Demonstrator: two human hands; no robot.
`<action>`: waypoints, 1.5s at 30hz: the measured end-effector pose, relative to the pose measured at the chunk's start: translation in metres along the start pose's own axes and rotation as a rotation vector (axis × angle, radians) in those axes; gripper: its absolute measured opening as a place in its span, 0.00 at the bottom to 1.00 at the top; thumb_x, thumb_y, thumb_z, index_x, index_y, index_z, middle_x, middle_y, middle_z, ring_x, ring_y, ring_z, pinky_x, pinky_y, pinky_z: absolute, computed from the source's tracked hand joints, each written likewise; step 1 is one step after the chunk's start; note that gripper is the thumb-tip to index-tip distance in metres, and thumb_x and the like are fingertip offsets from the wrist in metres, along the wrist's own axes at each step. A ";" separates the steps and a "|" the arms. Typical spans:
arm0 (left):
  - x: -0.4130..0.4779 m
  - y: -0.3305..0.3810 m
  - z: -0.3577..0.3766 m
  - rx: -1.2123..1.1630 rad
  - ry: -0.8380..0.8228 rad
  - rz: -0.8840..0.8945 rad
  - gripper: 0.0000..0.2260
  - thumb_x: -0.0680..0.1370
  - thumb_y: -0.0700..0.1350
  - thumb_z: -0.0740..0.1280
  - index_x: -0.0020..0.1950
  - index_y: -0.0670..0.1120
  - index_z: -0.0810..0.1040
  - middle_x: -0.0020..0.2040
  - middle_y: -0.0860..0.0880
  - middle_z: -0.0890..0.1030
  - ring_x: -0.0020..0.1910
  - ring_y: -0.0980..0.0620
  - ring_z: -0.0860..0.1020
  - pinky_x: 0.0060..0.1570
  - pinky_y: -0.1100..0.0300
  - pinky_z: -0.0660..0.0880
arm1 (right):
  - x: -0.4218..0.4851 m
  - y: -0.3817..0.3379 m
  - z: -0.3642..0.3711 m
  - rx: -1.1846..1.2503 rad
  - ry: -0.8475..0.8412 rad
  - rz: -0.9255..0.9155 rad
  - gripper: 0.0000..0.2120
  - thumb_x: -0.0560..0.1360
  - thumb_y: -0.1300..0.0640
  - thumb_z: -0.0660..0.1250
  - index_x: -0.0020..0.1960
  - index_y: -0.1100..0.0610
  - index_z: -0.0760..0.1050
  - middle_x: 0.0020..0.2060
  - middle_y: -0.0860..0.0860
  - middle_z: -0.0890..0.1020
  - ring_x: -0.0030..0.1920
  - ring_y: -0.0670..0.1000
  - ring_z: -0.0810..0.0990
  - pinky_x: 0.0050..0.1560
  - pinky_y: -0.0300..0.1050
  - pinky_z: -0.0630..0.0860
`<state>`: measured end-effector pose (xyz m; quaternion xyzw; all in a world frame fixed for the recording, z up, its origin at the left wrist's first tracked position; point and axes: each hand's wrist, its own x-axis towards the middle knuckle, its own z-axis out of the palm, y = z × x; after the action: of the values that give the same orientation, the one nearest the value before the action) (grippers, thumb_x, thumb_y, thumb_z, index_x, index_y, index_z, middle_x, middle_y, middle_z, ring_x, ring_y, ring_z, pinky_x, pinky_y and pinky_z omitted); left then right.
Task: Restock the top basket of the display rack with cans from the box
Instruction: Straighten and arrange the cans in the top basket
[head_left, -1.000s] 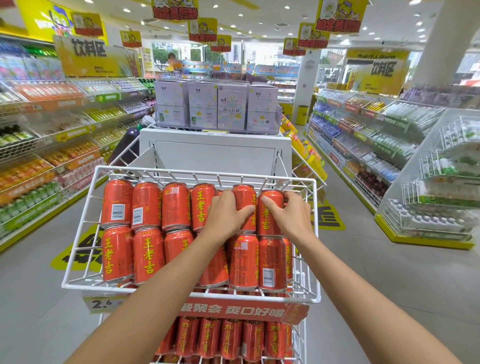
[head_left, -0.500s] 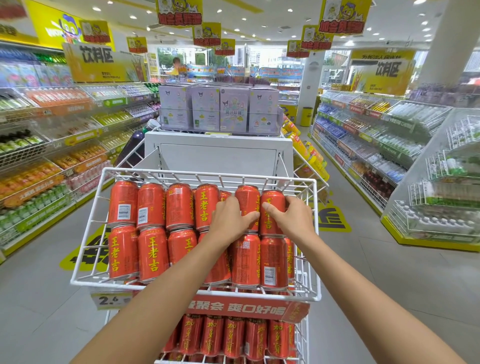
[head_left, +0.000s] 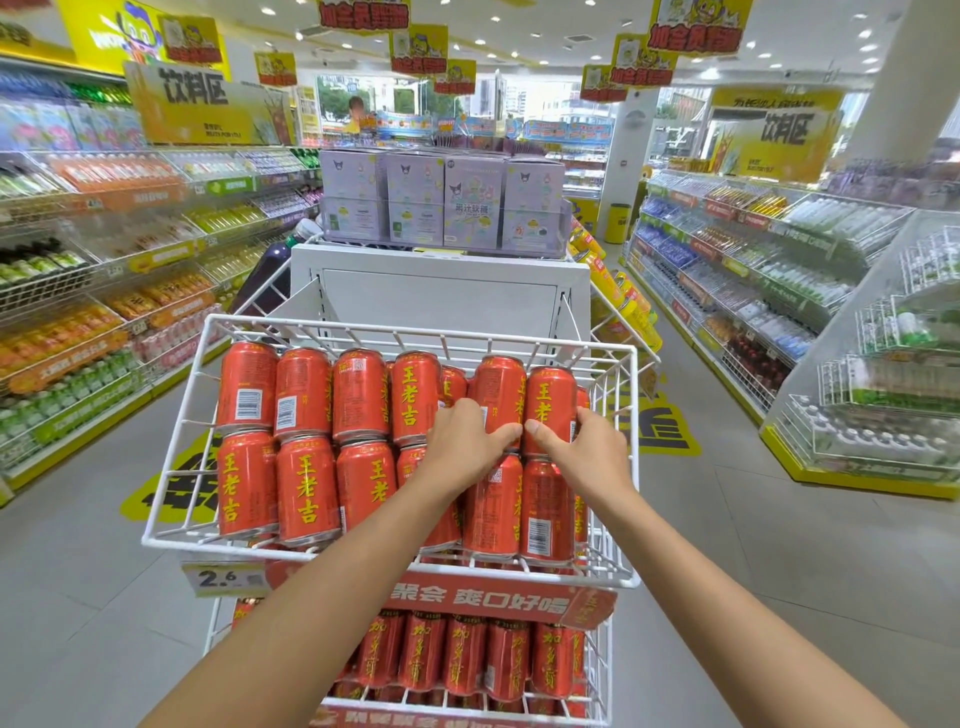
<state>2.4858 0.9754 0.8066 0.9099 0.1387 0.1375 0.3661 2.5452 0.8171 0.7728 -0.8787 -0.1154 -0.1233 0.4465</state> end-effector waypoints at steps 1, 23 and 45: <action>-0.001 -0.001 0.000 -0.012 -0.002 0.000 0.18 0.76 0.58 0.72 0.46 0.44 0.76 0.45 0.47 0.81 0.46 0.45 0.80 0.40 0.55 0.72 | -0.002 0.001 0.001 0.001 0.000 0.002 0.15 0.75 0.39 0.73 0.51 0.50 0.81 0.42 0.48 0.85 0.47 0.53 0.82 0.46 0.48 0.74; -0.003 0.000 0.009 -0.061 -0.017 -0.044 0.18 0.77 0.57 0.71 0.56 0.43 0.75 0.51 0.44 0.81 0.51 0.41 0.82 0.52 0.46 0.81 | -0.021 0.014 0.010 0.075 -0.011 0.094 0.16 0.74 0.37 0.74 0.48 0.50 0.82 0.40 0.47 0.86 0.44 0.50 0.85 0.48 0.52 0.82; -0.006 0.002 0.021 0.001 -0.016 -0.032 0.23 0.76 0.60 0.71 0.55 0.40 0.76 0.52 0.41 0.83 0.51 0.39 0.82 0.47 0.49 0.78 | -0.019 0.000 -0.005 -0.128 -0.039 0.137 0.28 0.76 0.36 0.71 0.34 0.58 0.70 0.31 0.54 0.78 0.36 0.59 0.78 0.34 0.52 0.71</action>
<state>2.4874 0.9589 0.7924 0.9089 0.1501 0.1242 0.3687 2.5266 0.8115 0.7691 -0.9135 -0.0555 -0.0825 0.3946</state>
